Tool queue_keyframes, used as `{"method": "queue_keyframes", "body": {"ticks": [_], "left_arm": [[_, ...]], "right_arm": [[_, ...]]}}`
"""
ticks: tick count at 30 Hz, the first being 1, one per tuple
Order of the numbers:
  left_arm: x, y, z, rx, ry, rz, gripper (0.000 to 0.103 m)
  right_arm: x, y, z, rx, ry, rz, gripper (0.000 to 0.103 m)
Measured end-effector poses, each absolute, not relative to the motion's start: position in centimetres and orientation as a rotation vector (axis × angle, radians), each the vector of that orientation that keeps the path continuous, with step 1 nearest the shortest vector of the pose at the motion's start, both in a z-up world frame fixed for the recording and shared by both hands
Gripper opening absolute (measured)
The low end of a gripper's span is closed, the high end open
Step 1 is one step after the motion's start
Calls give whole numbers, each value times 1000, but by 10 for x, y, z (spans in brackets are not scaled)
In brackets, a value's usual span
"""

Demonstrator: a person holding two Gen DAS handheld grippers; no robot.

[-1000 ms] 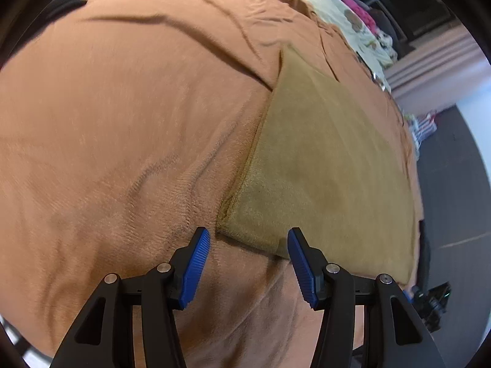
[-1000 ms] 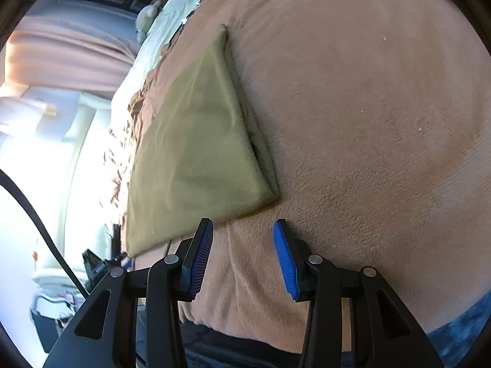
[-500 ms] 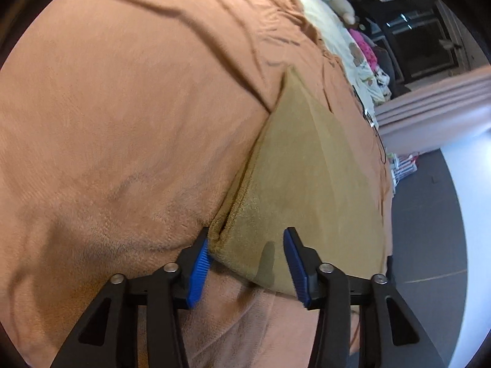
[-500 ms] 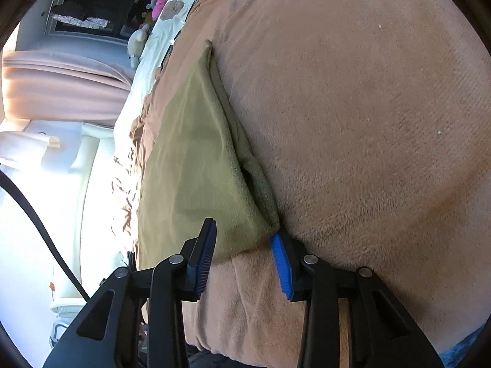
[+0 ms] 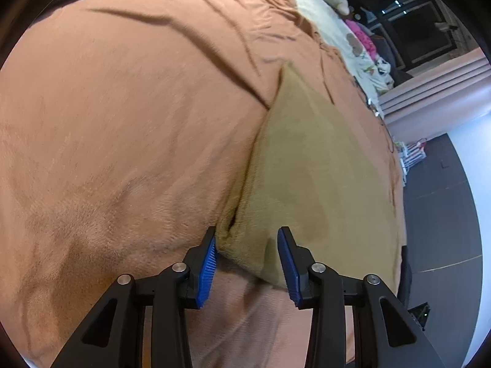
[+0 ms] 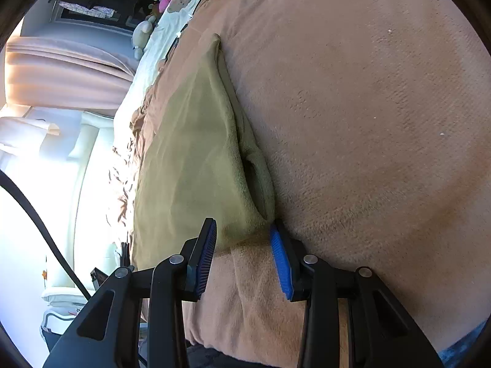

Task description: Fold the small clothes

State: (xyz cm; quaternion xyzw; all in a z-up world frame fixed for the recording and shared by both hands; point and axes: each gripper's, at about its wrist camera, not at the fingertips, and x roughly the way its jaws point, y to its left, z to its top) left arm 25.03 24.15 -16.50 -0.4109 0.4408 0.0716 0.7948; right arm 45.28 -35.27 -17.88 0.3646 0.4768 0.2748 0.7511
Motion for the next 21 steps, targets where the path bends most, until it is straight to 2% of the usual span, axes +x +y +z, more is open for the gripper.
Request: {"method": "queue_keyframes", "body": {"ticks": [4,9,10,14,21], "left_arm": [[257,242,-168,-863,940,182,36],[267,237,-168,-799,940,209,36],[269,236,-168,-789,940,213,34],[273,235,-166,-747,949,225,14],[271,235,-138,-707,912,216,10]], "right_arm": [[461,-345,-171,763,1026,576,34],[467,-331,-163,718,1009,549,24],[467,-329,-163,711,1009,544,19],[469,-314,-154,661,1007,533,6],[454,-317,-122,614,947,504,3]]}}
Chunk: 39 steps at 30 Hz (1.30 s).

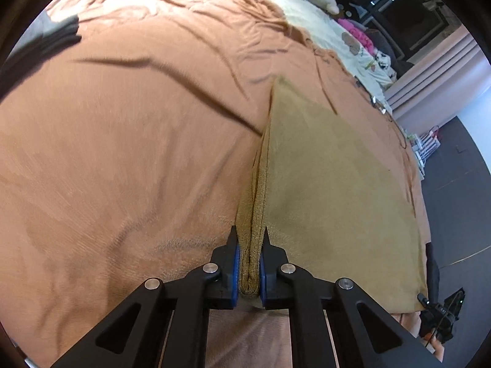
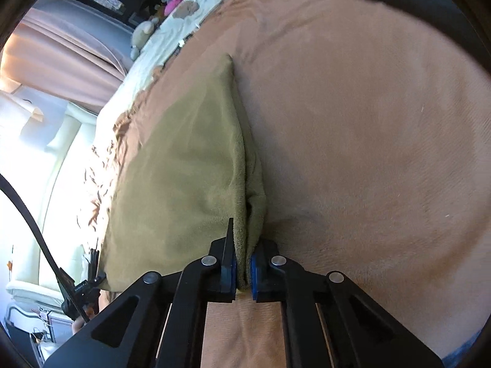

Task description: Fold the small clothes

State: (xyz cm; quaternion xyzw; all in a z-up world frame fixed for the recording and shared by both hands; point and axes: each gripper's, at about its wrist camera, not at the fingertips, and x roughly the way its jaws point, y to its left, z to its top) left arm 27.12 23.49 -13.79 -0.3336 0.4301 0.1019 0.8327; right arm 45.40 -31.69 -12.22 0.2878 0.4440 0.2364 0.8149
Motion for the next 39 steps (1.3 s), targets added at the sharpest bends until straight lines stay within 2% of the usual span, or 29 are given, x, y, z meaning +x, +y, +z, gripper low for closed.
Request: {"method": "queue_keyframes", "body": {"ticks": [12,33,37,39], "left_arm": [[238,243,-100,-739,863,151,9],[162,231,-126,-806,894,103,9],[163,233,-145,-863,912,87,10],[162,234,-149,-868,912,86,12]], "right_arm": [[416,-328,-93,571,932,567,2],[383,-343,-110,499,1013,564,3],[385,-338,-108,452,1037,536,6],[384,-336,-98,416,1026,507,12]]}}
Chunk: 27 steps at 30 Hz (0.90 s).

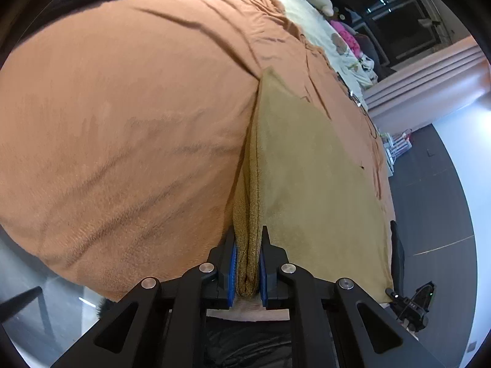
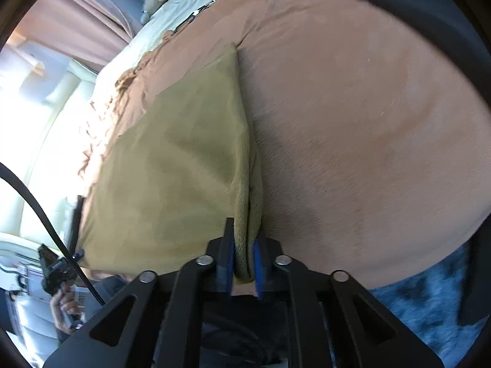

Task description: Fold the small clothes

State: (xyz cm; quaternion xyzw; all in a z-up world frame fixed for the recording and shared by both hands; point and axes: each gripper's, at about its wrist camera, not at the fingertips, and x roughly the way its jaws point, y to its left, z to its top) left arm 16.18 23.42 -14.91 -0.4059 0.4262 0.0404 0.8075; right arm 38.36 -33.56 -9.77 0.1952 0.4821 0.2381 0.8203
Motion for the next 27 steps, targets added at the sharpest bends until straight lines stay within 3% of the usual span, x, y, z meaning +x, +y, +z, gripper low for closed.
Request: {"method": "queue_keyframes", "body": {"ticks": [1,3,4,5,13,24,27], "left_arm": [[162,234,-153,-874,909,80,14],[159,234,-156,-891,898,66,24],[158,234,-158,-901,889,58,32],[157,234,-158,-907,883,53,36],[155,227,-158,-919,883,42,36],[153,225,-161,-938,879,26,36],[152,228,-165,-938,879,36,36]], "right_arm": [[383,-335,-91,394,1011,492,17],[378,-331,-76,358,976,479,36],[375,-328,-65,337,950,481,51],[373,-324,-56,318,929,485,58],[349,-268,-4,206,877,524,58],[328,-200,-17,95,882,670,58],[346,-177,-27,49,920,685,50]]}}
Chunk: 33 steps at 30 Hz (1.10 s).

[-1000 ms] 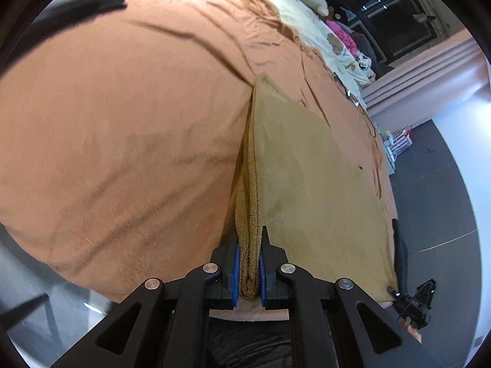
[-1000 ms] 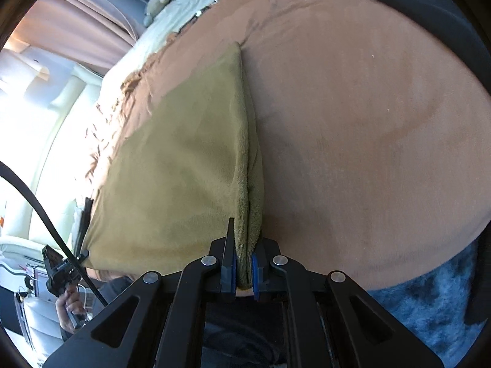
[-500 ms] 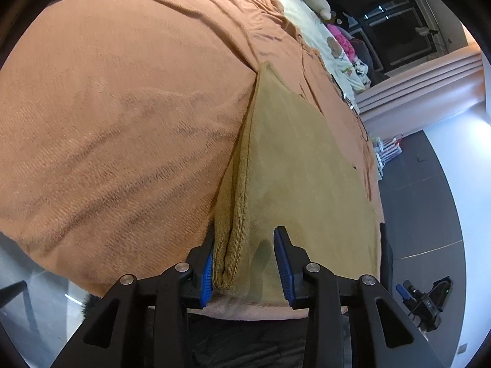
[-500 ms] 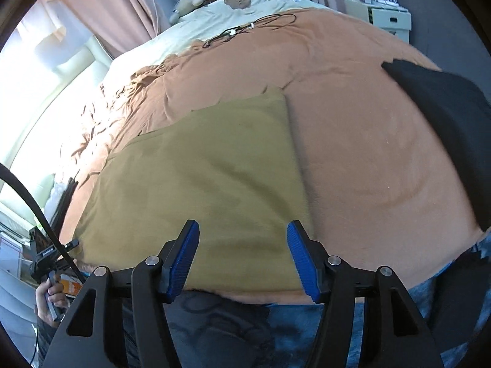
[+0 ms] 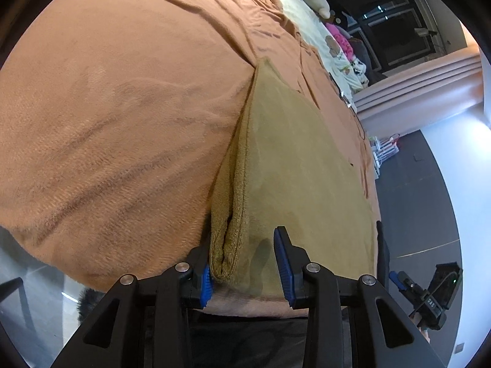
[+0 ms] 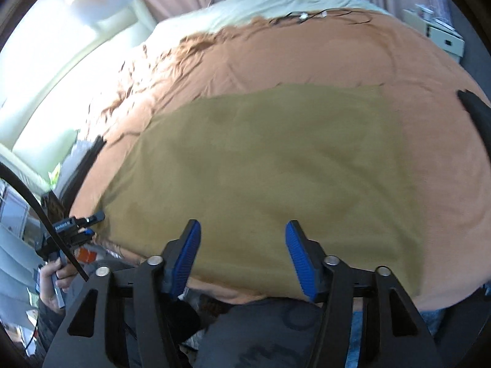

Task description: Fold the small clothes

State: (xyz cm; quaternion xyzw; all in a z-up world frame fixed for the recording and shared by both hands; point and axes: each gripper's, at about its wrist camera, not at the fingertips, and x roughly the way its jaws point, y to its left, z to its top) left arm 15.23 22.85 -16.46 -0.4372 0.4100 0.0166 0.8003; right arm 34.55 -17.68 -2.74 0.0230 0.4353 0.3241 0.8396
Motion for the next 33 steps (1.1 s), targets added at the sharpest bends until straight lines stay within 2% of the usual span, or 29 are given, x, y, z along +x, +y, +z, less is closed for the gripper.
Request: {"method": "queue_keyframes", "body": {"ticks": [2,6,11,19,33], "left_arm": [[150,233,-166,-939,867,60,36],[149,235,-169,-957,850,54,36],[147,232,-173,-962,834,63,36],[140,233,-177,-1023,805,85,36],[127,237,-181,-1172,765,138,36]], "right_arm": [[358,-160,-32,32,952,687,39],[383,-122,-35,-13,998,676,32],[406,-80,-48,-66,1070,673,18],[449,-22,-73,-167,1111,636,17],[518,22,-82,-142,1066,541,7]]}}
